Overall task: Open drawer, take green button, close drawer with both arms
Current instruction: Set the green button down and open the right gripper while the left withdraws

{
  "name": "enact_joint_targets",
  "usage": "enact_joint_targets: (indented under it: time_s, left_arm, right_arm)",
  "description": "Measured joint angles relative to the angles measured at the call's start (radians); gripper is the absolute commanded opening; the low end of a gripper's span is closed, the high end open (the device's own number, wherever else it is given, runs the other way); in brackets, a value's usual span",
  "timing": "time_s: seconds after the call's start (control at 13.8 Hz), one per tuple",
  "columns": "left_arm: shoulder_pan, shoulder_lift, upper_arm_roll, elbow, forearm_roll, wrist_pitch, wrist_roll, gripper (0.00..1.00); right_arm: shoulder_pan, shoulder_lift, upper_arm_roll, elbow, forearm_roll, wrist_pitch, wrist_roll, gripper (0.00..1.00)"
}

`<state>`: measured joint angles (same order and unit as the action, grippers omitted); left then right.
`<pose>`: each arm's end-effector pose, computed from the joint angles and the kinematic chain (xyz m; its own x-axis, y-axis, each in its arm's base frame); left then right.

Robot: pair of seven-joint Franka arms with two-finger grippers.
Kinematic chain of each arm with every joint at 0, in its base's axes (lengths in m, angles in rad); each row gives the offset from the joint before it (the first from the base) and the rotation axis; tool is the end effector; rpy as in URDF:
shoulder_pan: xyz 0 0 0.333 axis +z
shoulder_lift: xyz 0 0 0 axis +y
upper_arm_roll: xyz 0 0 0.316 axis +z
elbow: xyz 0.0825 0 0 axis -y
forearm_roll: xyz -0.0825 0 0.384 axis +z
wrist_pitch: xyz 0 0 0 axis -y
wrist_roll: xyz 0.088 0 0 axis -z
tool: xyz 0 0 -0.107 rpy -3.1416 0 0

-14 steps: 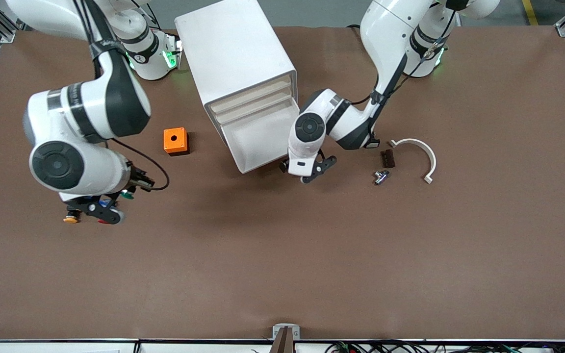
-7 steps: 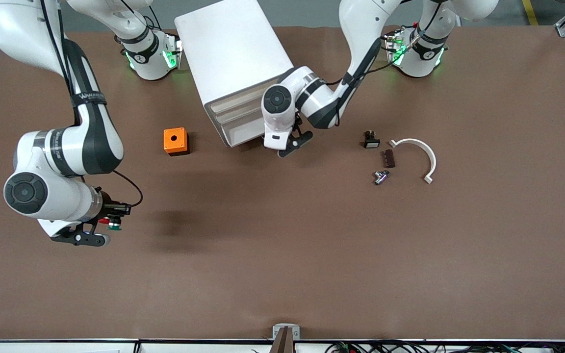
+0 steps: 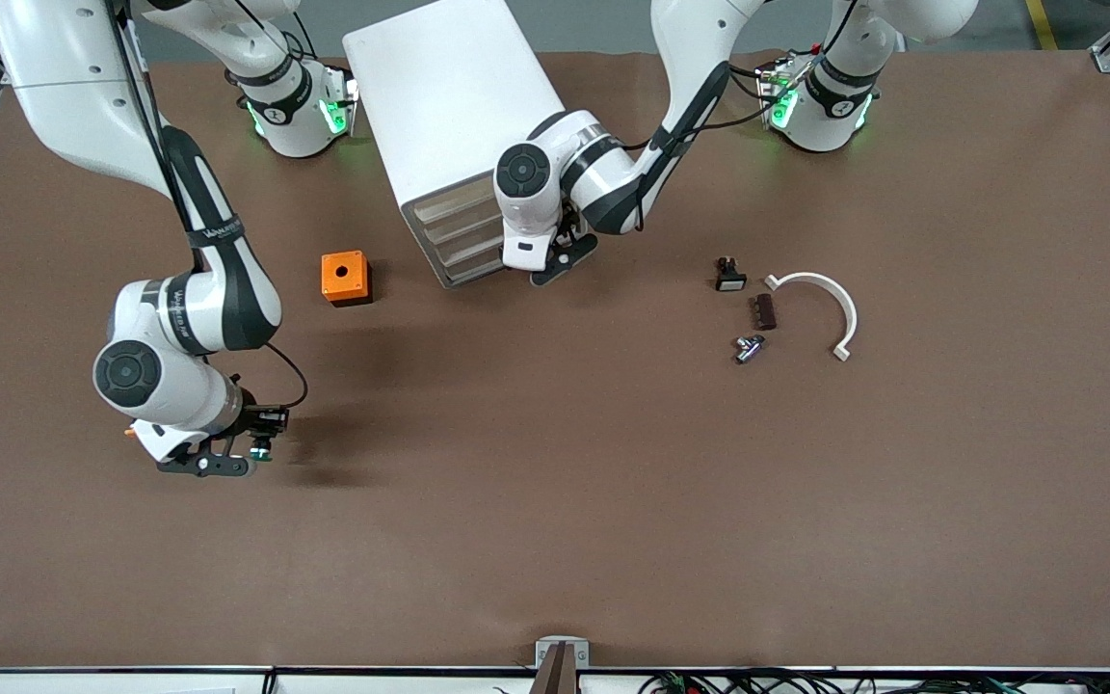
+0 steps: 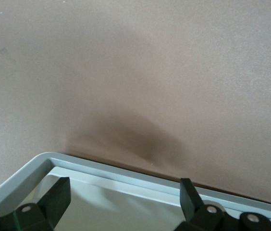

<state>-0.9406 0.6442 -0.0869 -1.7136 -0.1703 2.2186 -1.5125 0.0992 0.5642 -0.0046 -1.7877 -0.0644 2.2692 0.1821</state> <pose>0.3397 -0.5638 0.2062 0.7984 0.5748 -0.1794 0.5581 -0.8182 -0.1380 0.6456 0.0598 0.2303 0.9962 -0.0456 -0.0735 -0.0410 -0.9972 0.0625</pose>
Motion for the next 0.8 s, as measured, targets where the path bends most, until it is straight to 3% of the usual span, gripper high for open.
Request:
enact_joint_targets:
  time_s: [0.15, 0.29, 0.58, 0.8]
  left_arm:
    - [0.004, 0.0, 0.014, 0.001, 0.0, 0.0, -0.007, 1.0]
    - [0.019, -0.006, 0.076, 0.007, 0.018, -0.016, -0.01, 1.0]
    - [0.065, -0.053, 0.231, 0.039, 0.2, -0.086, 0.022, 1.0]
    - [0.125, -0.11, 0.282, 0.047, 0.263, -0.136, 0.162, 1.0]
  right_arm:
    - [-0.004, 0.005, 0.0, -0.018, 0.0, 0.001, -0.008, 0.28]
    - [-0.014, 0.006, 0.0, -0.029, 0.0, 0.001, -0.012, 0.29]
    - [-0.026, 0.024, 0.0, -0.041, 0.0, 0.024, -0.015, 0.29]
    - [-0.026, 0.05, 0.003, -0.042, 0.0, 0.049, -0.015, 0.33]
